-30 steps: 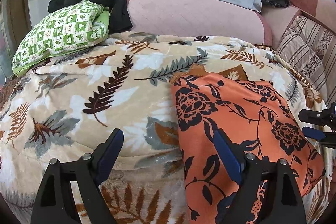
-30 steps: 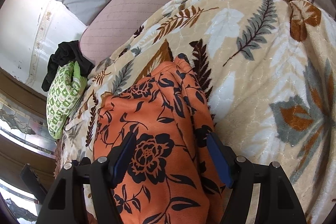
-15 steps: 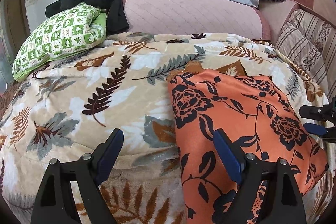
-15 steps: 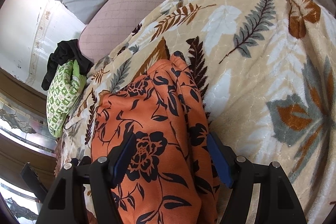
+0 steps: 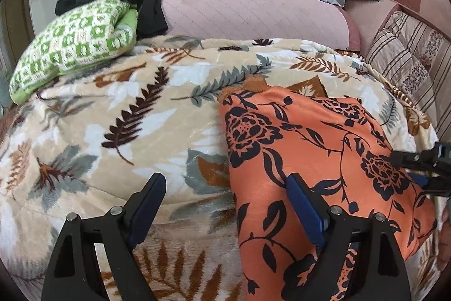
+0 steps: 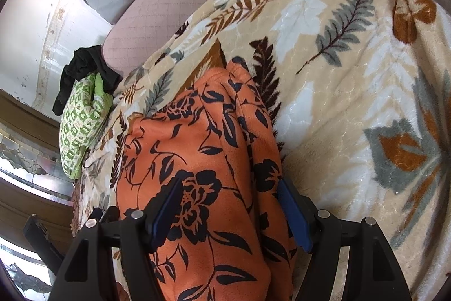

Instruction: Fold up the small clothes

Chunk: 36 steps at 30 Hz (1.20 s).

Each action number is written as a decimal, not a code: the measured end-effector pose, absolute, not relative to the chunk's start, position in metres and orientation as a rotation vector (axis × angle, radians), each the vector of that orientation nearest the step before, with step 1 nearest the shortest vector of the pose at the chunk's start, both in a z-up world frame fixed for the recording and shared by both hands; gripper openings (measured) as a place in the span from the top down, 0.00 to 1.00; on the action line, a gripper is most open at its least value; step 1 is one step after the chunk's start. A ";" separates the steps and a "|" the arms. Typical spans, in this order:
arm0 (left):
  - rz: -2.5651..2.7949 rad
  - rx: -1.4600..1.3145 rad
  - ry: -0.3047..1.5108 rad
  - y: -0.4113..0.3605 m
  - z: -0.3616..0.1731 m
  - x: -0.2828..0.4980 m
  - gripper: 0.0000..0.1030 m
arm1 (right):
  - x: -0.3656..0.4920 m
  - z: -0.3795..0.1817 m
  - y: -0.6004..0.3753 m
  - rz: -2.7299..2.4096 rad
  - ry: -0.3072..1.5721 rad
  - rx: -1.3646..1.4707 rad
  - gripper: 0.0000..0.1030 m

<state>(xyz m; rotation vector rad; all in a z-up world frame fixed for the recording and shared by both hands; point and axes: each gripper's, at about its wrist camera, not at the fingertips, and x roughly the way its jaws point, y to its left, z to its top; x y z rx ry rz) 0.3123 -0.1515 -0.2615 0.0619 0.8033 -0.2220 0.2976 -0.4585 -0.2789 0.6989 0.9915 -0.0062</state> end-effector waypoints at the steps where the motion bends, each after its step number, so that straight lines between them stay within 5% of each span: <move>1: -0.228 0.053 0.812 -0.151 -0.263 0.313 0.15 | 0.299 -0.282 -0.458 -0.002 1.007 0.700 0.28; 17: -0.362 0.035 0.895 -0.167 -0.277 0.317 0.15 | 0.310 -0.313 -0.459 0.102 1.052 0.809 0.12; 36: -0.401 0.028 0.912 -0.179 -0.280 0.319 0.15 | 0.316 -0.318 -0.435 0.231 1.003 0.852 0.22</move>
